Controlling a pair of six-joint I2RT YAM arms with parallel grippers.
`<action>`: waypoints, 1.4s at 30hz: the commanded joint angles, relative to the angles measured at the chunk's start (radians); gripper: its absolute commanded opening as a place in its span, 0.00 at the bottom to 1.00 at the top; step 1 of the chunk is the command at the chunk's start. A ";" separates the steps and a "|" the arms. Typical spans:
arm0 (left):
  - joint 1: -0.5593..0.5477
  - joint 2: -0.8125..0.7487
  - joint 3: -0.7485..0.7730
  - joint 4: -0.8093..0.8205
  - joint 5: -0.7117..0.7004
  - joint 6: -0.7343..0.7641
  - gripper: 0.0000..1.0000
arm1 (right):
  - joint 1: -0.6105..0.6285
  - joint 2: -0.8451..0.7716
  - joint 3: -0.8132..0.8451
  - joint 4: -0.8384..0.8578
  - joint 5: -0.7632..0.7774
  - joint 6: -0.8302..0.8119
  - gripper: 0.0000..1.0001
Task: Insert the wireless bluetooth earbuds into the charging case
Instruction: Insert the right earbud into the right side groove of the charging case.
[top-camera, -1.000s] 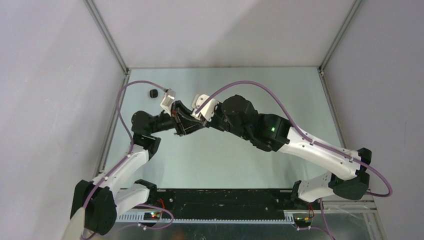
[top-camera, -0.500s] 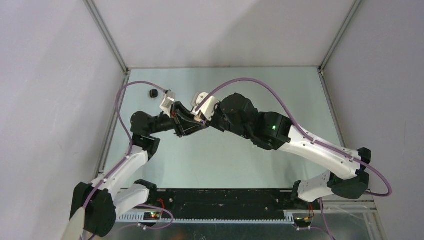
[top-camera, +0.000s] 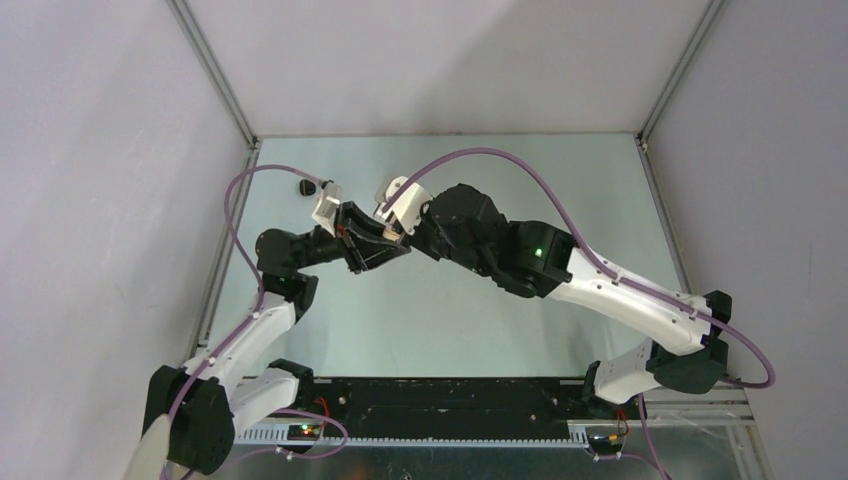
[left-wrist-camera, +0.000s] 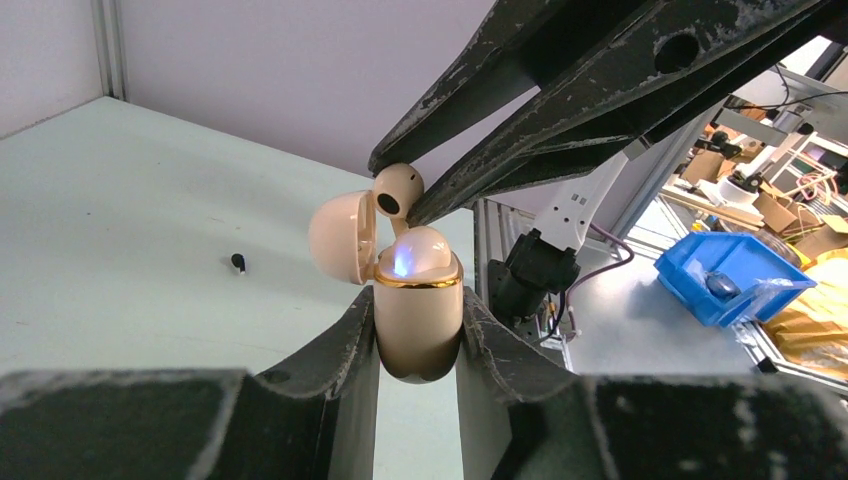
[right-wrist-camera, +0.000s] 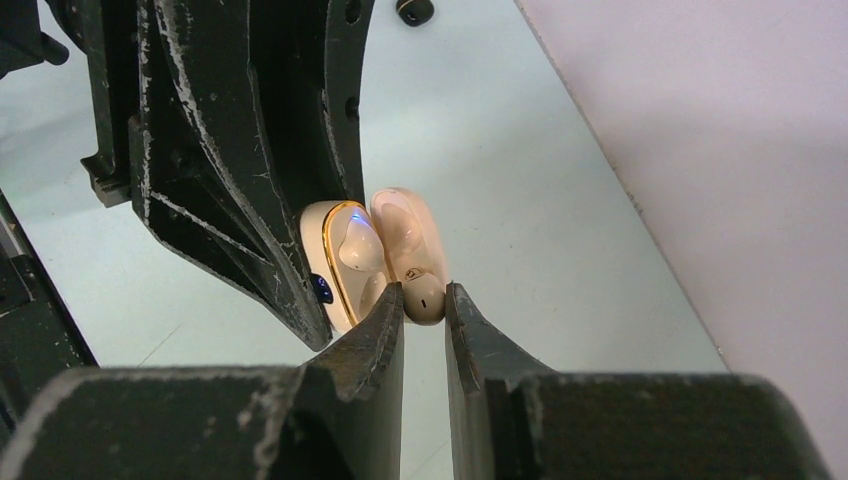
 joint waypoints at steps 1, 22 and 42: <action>0.000 -0.027 0.003 0.107 -0.049 0.003 0.02 | 0.020 0.036 0.037 -0.019 -0.033 0.059 0.02; 0.016 -0.035 -0.041 0.202 -0.094 0.003 0.00 | 0.049 0.055 0.109 -0.077 -0.045 0.110 0.07; 0.039 -0.042 -0.039 0.194 -0.116 -0.032 0.00 | 0.158 0.108 0.034 0.025 0.221 0.005 0.06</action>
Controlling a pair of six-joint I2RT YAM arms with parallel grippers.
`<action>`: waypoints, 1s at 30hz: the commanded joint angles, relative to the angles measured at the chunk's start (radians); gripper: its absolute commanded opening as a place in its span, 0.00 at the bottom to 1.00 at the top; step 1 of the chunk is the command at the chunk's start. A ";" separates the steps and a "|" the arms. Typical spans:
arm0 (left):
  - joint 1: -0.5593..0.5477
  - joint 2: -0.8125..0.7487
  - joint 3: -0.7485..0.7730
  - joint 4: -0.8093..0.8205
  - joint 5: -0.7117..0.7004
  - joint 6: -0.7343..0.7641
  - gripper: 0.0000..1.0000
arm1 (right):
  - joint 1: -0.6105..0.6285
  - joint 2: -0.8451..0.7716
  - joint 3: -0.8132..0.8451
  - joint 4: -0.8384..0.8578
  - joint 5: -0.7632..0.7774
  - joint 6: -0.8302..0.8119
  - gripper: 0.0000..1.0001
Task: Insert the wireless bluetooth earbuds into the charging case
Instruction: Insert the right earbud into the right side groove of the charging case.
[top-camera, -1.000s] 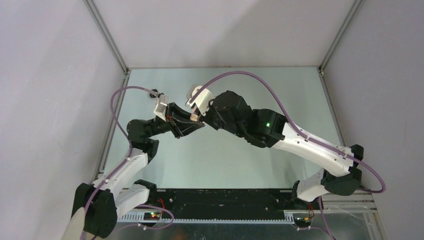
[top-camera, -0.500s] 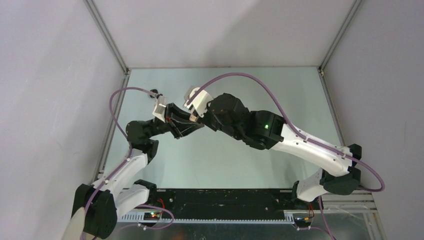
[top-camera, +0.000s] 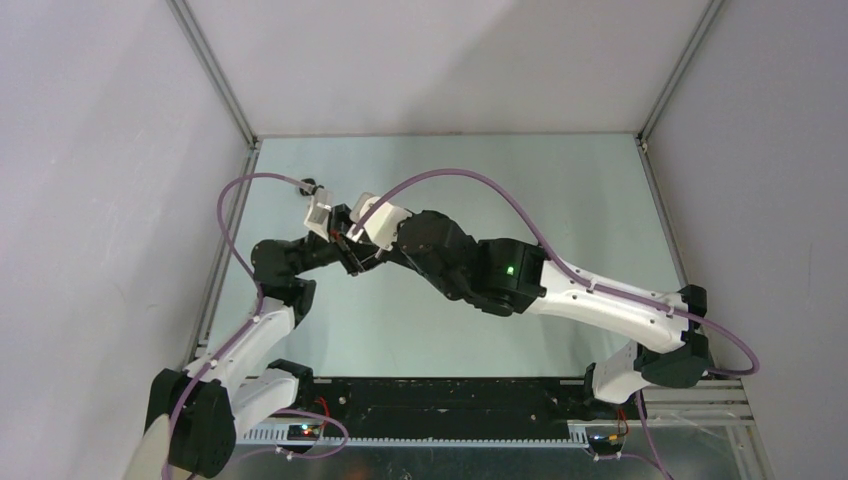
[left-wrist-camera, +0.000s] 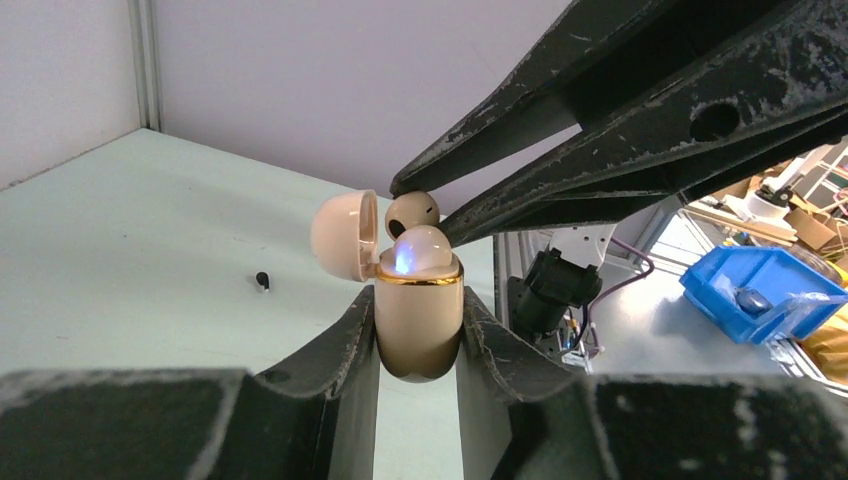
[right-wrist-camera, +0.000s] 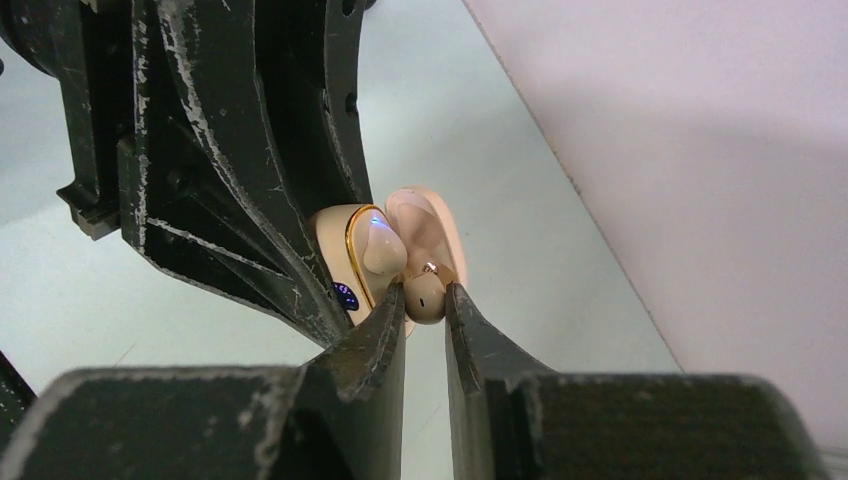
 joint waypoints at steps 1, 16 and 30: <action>0.011 -0.027 0.020 0.087 -0.082 -0.018 0.00 | 0.041 0.029 -0.019 0.023 -0.037 0.016 0.06; 0.022 -0.038 0.015 0.108 -0.072 -0.027 0.00 | 0.038 0.006 0.045 -0.013 -0.061 0.025 0.33; 0.024 -0.049 0.012 0.103 -0.045 -0.018 0.00 | -0.047 -0.051 0.252 -0.219 -0.400 0.127 0.61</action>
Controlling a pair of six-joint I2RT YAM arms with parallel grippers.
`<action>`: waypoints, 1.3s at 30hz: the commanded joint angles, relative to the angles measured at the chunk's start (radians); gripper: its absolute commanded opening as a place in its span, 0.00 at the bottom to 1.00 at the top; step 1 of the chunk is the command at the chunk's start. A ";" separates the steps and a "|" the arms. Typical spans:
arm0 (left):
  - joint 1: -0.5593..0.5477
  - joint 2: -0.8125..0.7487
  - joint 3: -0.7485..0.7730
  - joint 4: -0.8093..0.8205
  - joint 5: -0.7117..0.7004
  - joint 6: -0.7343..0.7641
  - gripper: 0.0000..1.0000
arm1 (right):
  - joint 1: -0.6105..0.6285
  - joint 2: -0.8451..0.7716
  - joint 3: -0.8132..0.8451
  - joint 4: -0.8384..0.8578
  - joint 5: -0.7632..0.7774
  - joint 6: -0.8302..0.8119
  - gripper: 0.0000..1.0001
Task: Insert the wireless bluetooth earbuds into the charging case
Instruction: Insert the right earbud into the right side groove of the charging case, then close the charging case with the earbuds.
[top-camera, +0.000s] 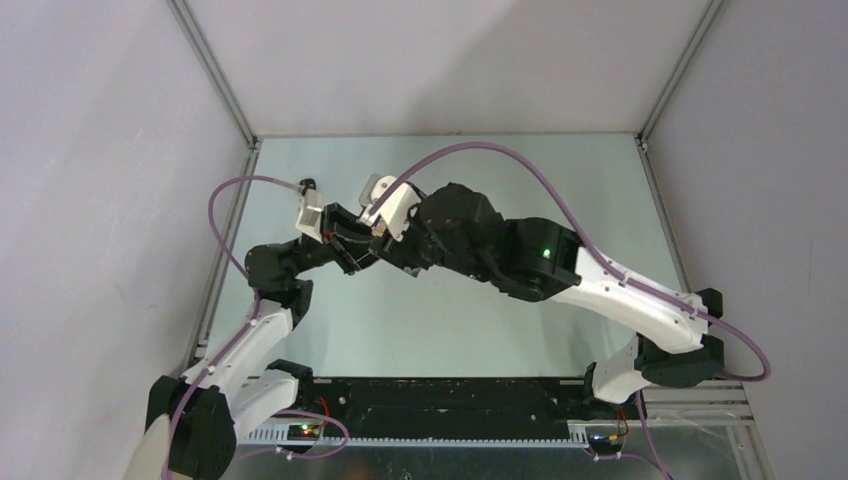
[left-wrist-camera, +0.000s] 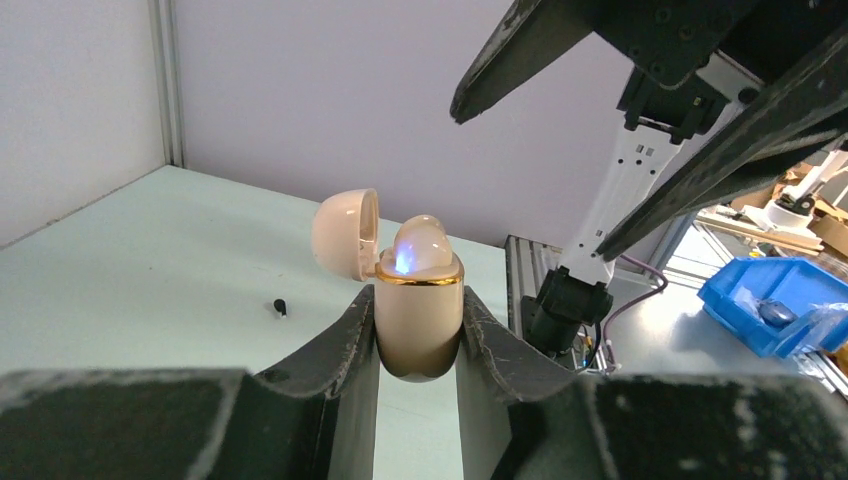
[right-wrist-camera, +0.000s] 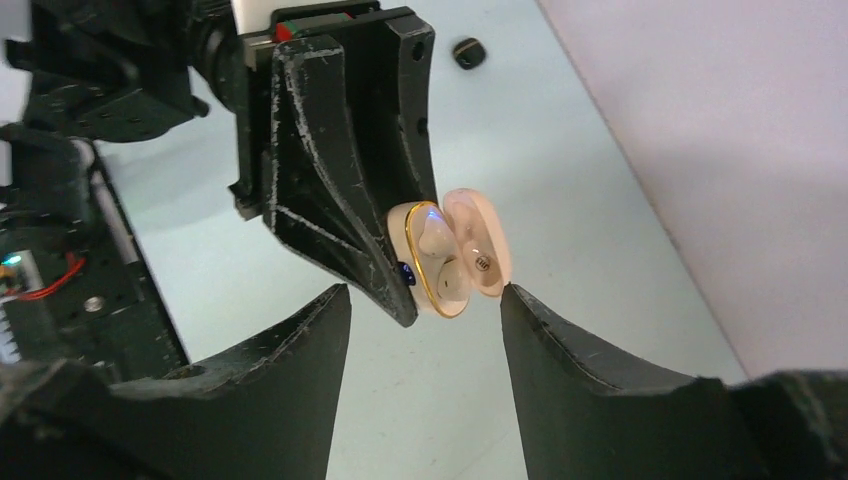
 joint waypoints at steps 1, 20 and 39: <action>0.007 -0.022 0.014 0.052 -0.016 -0.001 0.00 | -0.040 -0.064 0.065 -0.075 -0.198 0.056 0.62; -0.009 -0.056 0.006 0.123 0.151 -0.010 0.00 | -0.209 -0.141 -0.118 0.115 -0.145 0.073 0.59; -0.022 -0.025 0.017 -0.033 0.109 0.107 0.00 | -0.203 -0.183 -0.075 -0.032 -0.614 0.028 0.58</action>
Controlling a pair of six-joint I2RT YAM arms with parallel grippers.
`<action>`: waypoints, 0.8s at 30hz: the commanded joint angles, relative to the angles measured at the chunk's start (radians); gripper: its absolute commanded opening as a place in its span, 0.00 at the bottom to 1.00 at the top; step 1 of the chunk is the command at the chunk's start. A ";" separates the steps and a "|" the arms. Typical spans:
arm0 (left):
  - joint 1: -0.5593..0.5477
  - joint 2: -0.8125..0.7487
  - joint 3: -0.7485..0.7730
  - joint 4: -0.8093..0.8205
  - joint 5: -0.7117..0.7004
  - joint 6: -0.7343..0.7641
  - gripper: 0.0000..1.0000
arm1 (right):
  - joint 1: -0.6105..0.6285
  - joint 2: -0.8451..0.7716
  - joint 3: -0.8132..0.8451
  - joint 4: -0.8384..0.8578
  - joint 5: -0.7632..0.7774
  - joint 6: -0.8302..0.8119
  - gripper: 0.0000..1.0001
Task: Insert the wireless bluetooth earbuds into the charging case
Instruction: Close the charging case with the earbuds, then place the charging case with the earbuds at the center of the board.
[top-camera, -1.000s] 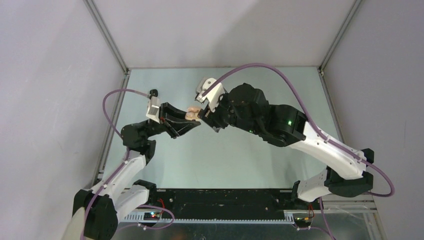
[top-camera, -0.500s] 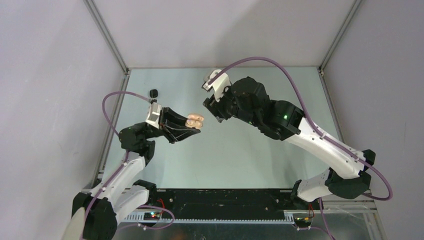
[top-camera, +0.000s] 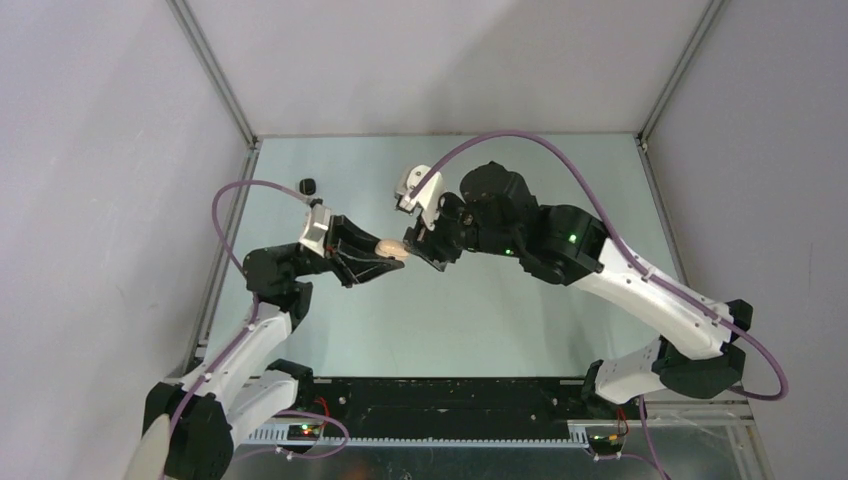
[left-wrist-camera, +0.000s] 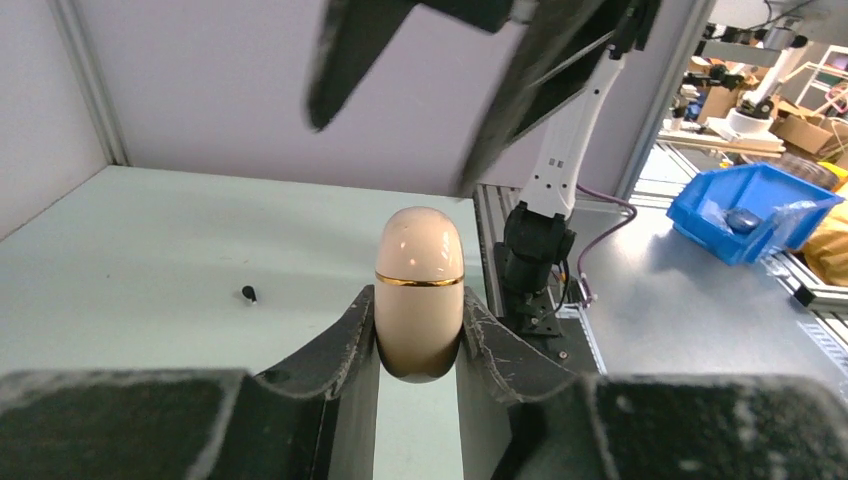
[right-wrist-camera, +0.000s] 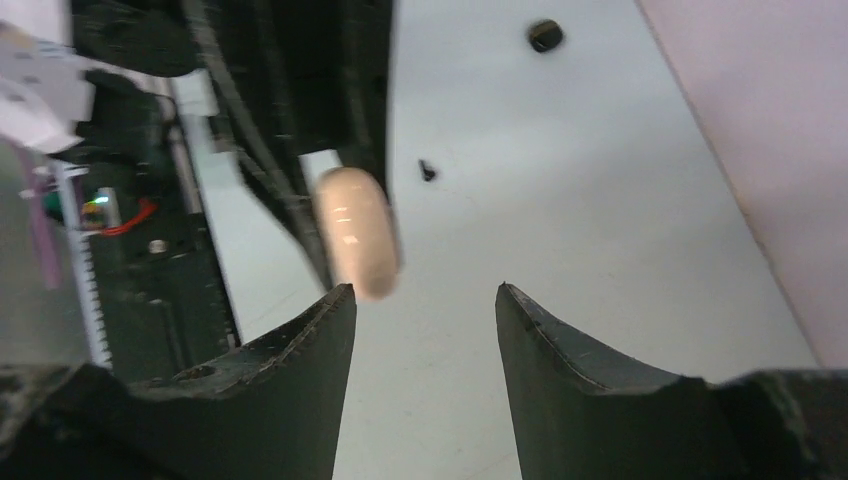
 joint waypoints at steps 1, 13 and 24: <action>0.000 0.014 0.018 -0.044 -0.059 0.065 0.00 | -0.054 -0.077 0.097 -0.068 -0.318 0.041 0.58; 0.000 0.020 0.039 -0.112 -0.095 0.083 0.02 | -0.175 -0.169 -0.039 0.023 -0.420 0.070 0.60; -0.005 0.051 0.101 -0.354 -0.251 0.209 0.01 | -0.411 -0.384 -0.378 0.141 -0.303 -0.095 0.69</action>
